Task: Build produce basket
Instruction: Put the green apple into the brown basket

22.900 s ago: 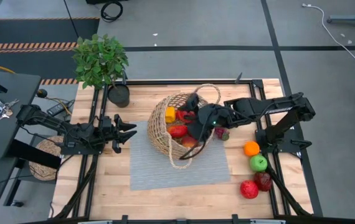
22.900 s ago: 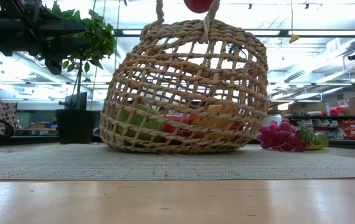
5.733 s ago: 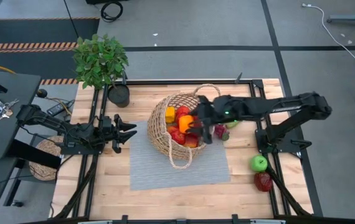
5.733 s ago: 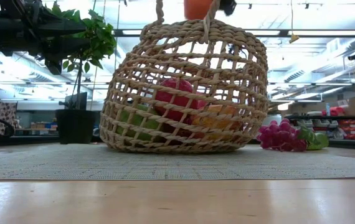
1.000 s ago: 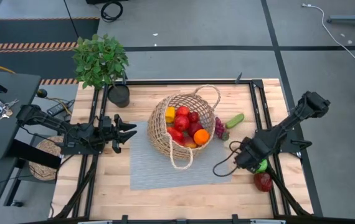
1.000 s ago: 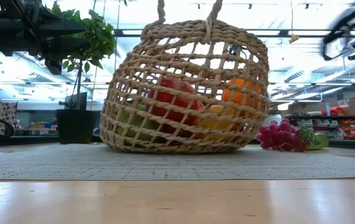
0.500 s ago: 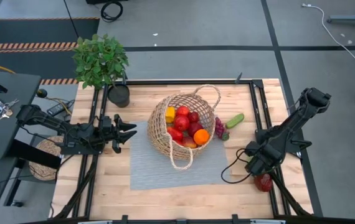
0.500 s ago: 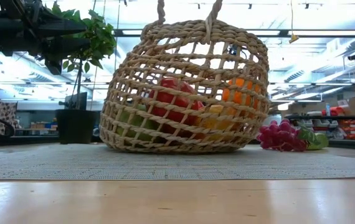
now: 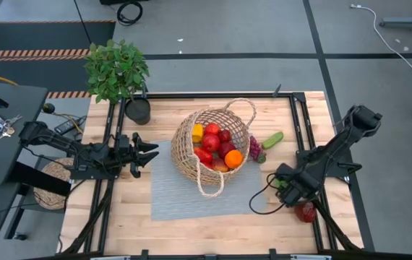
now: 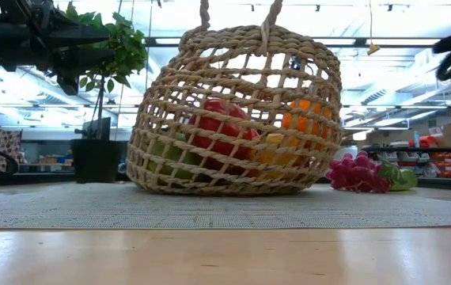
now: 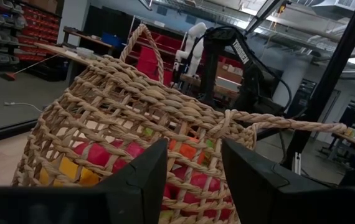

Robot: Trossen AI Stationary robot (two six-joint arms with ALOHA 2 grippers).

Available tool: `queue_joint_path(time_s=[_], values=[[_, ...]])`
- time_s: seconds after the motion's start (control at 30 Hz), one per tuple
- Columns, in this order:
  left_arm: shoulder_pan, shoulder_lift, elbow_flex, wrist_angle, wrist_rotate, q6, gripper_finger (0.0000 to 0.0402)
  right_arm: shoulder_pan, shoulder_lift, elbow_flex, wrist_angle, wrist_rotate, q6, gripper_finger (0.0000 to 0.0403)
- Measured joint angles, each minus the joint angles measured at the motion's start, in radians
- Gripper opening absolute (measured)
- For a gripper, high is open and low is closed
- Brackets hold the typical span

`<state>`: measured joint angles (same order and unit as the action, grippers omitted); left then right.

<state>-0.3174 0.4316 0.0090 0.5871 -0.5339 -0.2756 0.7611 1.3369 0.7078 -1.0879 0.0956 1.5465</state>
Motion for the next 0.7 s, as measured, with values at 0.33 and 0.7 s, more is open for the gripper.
queue_joint_path(time_s=[0.33,0.7], values=[[0.000,0.000,0.000,0.000,0.000,0.000,0.0160,-0.038,0.131,0.001,0.316,0.375,-0.258,0.0347],[0.000,0.000,0.000,0.000,0.000,0.000,0.0160,-0.014,0.152,0.001,0.453,0.767,-0.378,0.0347]])
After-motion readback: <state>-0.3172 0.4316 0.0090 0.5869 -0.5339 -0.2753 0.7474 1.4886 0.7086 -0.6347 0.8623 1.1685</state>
